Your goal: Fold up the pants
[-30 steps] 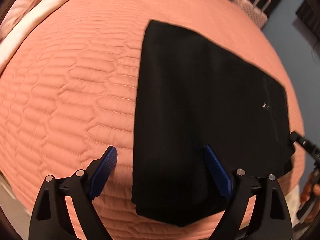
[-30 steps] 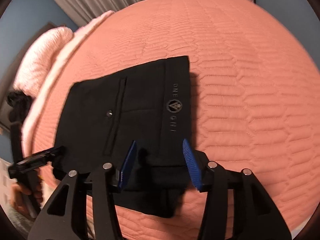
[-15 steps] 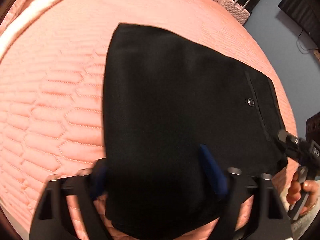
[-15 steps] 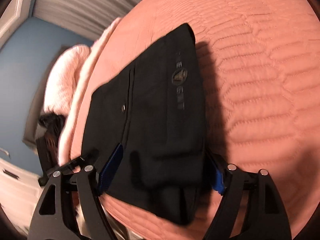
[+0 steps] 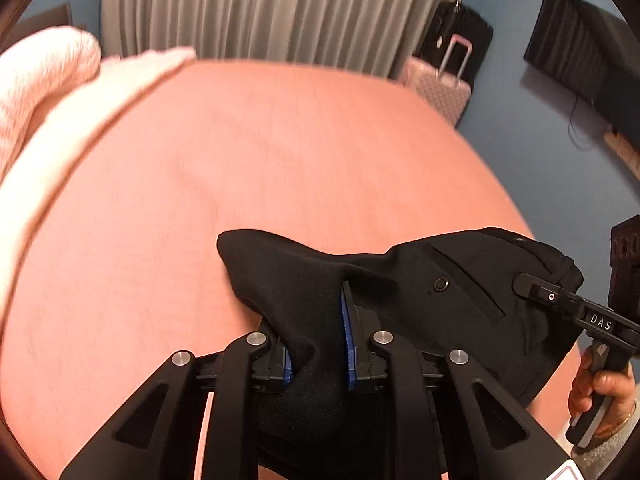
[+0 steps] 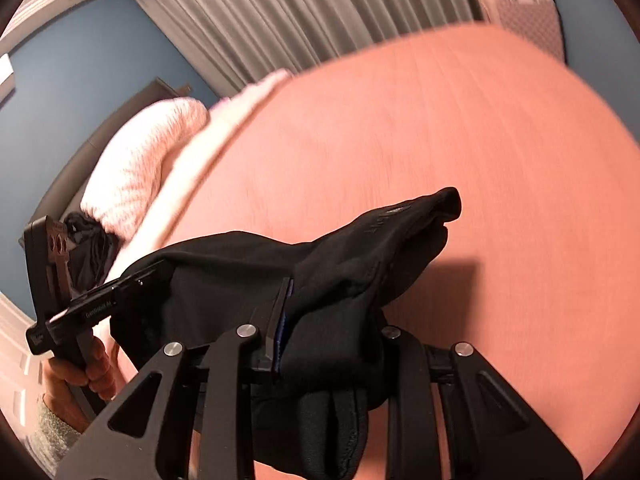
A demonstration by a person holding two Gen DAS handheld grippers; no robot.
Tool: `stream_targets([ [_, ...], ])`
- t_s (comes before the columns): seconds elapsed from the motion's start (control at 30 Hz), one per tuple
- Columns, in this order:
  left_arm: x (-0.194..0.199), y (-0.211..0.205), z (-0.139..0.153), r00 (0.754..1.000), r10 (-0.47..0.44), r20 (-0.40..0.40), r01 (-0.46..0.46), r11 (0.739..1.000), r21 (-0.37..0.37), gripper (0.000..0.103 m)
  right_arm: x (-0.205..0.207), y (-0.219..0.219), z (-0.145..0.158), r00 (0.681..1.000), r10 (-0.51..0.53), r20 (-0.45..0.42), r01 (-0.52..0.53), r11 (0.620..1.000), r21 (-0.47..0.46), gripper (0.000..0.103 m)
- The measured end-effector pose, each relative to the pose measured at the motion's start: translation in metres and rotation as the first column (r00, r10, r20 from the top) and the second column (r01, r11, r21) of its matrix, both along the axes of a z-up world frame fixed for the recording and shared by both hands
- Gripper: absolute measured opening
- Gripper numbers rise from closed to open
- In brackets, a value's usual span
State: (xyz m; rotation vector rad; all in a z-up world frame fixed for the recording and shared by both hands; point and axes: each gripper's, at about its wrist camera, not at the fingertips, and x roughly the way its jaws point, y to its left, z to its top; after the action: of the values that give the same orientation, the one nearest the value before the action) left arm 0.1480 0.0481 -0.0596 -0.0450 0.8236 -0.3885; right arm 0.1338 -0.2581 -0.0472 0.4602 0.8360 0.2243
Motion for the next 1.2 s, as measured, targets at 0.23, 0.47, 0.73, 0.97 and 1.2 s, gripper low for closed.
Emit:
stream_targets([
  [0.23, 0.117, -0.016, -0.055, 0.987, 0.155, -0.052, -0.136, 0.955, 0.265, 0.05, 0.121, -0.044, -0.055, 0.986, -0.074, -0.148, 0.062, 0.995, -0.083, 0.039],
  [0.47, 0.128, -0.008, -0.049, 0.983, 0.182, 0.013, -0.178, 0.938, 0.298, 0.048, 0.124, -0.046, -0.047, 0.992, -0.12, -0.04, 0.109, 0.974, -0.199, 0.04],
  [0.73, 0.203, -0.087, -0.118, 0.987, 0.099, -0.128, -0.037, 0.908, 0.417, 0.081, 0.234, 0.0, -0.116, 0.975, 0.033, -0.219, -0.087, 0.967, -0.241, 0.012],
  [0.97, 0.217, -0.076, -0.068, 0.987, 0.156, -0.034, -0.139, 0.944, 0.3, 0.072, 0.25, -0.007, -0.068, 0.994, -0.001, -0.107, -0.006, 0.998, -0.066, 0.011],
  [1.2, 0.254, -0.044, -0.093, 0.947, 0.313, -0.068, -0.256, 0.867, 0.427, 0.076, 0.273, -0.032, -0.101, 0.974, -0.085, -0.209, 0.053, 0.986, -0.156, 0.005],
])
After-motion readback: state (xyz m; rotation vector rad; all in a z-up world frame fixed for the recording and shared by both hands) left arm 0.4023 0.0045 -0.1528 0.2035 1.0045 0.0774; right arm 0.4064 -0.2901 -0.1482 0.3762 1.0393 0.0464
